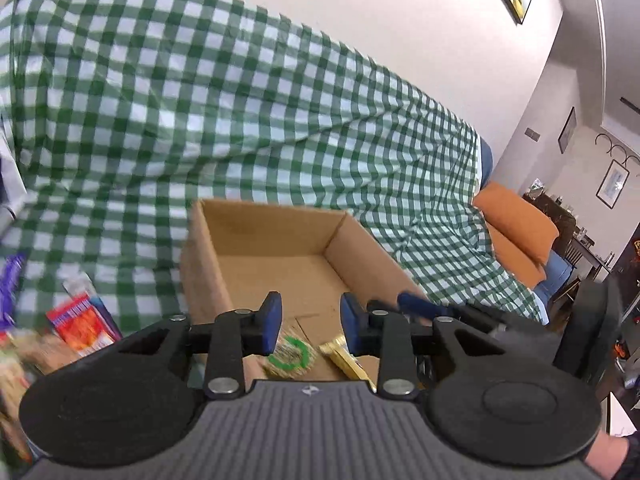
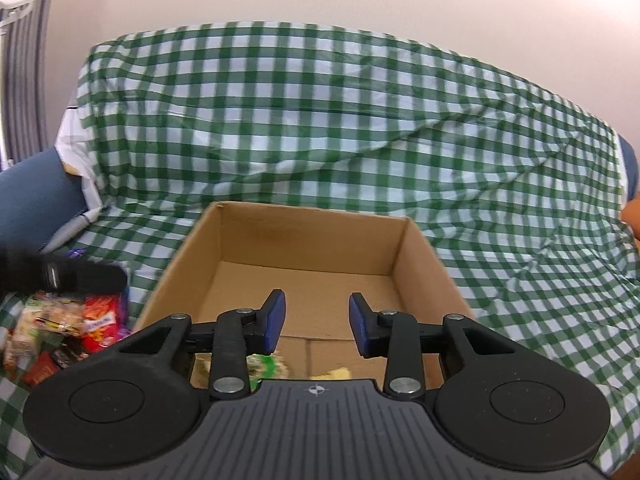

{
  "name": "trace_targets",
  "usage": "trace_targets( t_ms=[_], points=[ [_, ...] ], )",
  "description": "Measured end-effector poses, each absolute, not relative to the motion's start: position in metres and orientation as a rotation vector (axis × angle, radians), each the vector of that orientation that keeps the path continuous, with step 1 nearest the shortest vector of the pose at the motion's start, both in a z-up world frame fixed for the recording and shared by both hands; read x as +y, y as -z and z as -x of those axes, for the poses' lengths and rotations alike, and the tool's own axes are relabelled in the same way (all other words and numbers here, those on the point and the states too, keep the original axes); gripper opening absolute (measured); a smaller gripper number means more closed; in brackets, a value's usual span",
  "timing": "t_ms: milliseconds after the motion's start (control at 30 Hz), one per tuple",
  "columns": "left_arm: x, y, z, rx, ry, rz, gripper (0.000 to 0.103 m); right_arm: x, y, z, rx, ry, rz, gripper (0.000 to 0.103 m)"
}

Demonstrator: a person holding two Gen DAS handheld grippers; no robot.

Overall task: Organize snacks
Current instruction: 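Move both tools back over the snack pile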

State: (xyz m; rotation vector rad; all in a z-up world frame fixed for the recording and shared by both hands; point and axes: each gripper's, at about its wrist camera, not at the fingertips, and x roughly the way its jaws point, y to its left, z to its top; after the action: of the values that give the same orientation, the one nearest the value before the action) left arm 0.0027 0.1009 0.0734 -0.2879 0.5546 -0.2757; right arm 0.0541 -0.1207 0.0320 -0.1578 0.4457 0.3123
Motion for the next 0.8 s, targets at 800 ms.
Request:
trace_targets(
  t_ms=[800],
  points=[
    [0.287, 0.013, -0.028, 0.930, -0.248, 0.578, 0.038, -0.033, -0.028, -0.026, 0.425, -0.548, 0.269, 0.025]
  ],
)
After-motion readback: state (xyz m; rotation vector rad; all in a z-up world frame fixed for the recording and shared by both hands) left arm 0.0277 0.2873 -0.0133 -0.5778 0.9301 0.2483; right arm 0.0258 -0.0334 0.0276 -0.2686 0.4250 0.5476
